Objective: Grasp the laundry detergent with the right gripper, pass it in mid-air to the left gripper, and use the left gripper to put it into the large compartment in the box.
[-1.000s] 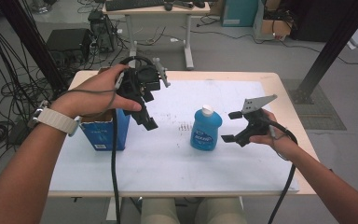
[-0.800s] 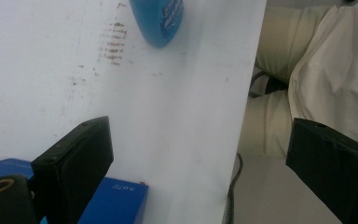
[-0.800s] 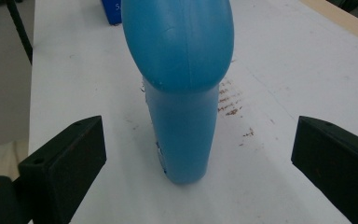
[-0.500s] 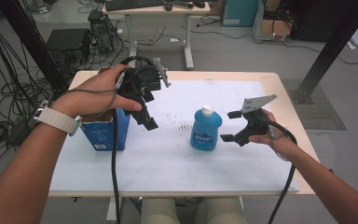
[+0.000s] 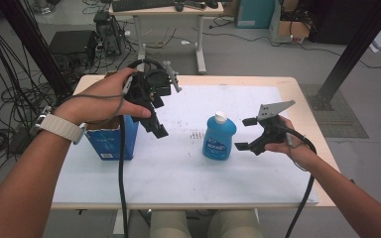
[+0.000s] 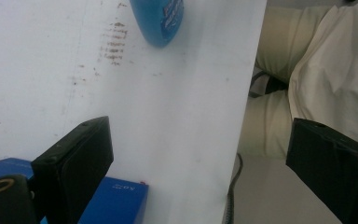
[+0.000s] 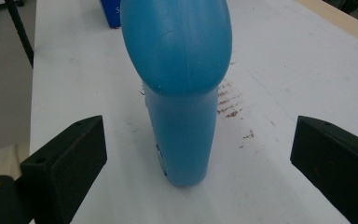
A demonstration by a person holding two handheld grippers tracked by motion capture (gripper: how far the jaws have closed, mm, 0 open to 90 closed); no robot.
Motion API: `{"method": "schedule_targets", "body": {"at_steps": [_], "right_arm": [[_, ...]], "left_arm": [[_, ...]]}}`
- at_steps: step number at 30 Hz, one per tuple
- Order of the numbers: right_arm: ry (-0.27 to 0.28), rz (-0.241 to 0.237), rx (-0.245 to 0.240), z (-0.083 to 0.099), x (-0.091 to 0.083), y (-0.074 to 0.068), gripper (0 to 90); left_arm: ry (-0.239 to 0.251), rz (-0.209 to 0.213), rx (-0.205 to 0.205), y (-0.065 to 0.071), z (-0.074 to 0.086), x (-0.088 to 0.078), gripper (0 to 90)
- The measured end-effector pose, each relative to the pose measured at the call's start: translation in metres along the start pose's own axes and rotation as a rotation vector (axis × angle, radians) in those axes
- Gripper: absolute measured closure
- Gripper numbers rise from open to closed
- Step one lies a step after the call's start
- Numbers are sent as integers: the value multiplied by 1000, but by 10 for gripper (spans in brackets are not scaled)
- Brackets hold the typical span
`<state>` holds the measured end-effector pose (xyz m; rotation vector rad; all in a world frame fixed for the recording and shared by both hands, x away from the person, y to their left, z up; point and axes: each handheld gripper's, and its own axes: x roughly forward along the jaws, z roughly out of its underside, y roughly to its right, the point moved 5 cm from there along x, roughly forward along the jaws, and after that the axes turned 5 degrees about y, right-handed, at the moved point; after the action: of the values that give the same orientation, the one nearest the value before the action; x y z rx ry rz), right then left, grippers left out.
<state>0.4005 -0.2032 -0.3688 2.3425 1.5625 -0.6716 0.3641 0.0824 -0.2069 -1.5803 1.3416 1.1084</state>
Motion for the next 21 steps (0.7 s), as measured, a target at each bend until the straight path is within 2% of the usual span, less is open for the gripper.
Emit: {"method": "schedule_targets", "body": {"at_steps": [21], "right_arm": [[0,-4,1,0,0,0,36]], "left_arm": [[3,0,-5,0,1,0,75]]}}
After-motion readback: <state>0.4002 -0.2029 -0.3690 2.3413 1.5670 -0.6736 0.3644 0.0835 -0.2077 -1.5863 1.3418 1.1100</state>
